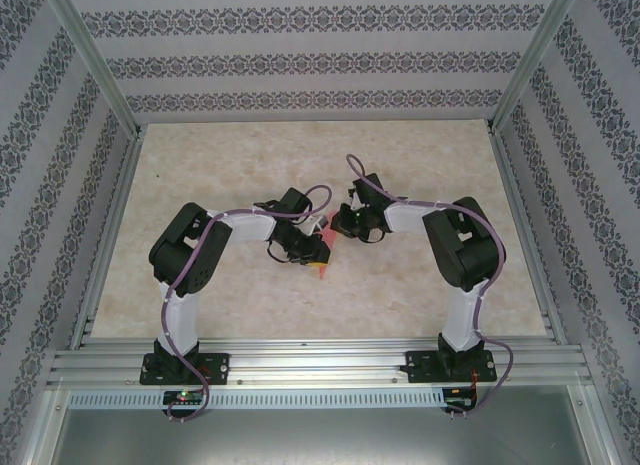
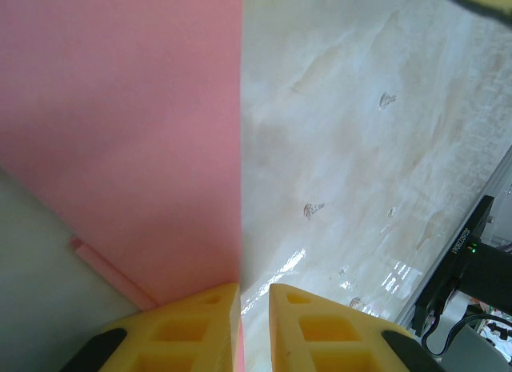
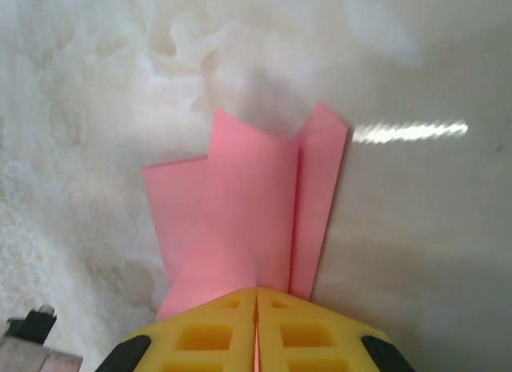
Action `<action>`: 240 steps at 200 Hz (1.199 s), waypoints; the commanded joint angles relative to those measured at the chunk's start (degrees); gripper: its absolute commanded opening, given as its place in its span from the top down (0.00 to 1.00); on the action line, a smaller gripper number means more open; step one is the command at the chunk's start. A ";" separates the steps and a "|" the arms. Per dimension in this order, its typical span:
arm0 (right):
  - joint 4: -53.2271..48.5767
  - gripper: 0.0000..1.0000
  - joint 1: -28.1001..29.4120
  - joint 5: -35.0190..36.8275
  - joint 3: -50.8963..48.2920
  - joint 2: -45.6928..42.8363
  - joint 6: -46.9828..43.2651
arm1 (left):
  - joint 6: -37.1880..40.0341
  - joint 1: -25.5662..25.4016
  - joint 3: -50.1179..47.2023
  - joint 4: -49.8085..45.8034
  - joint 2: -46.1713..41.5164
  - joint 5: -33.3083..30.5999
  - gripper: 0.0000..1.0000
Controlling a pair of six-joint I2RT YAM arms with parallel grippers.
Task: Fold a paper plane with a square sheet of paper (fold left side to right side)
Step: Fold the wing for the fifth time at the center of the table.
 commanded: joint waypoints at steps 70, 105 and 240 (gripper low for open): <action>-3.68 0.90 -4.72 2.84 8.47 4.96 -4.43 | 1.77 -0.42 -2.95 -1.64 1.25 -1.96 0.80; -2.67 0.90 -5.12 -0.53 5.93 -1.93 -5.30 | 1.97 -0.38 -2.92 -1.56 0.88 -1.94 0.80; 10.01 0.90 3.34 -8.20 -9.14 -5.51 5.55 | 2.99 -0.41 -1.34 -2.70 1.87 -1.80 0.80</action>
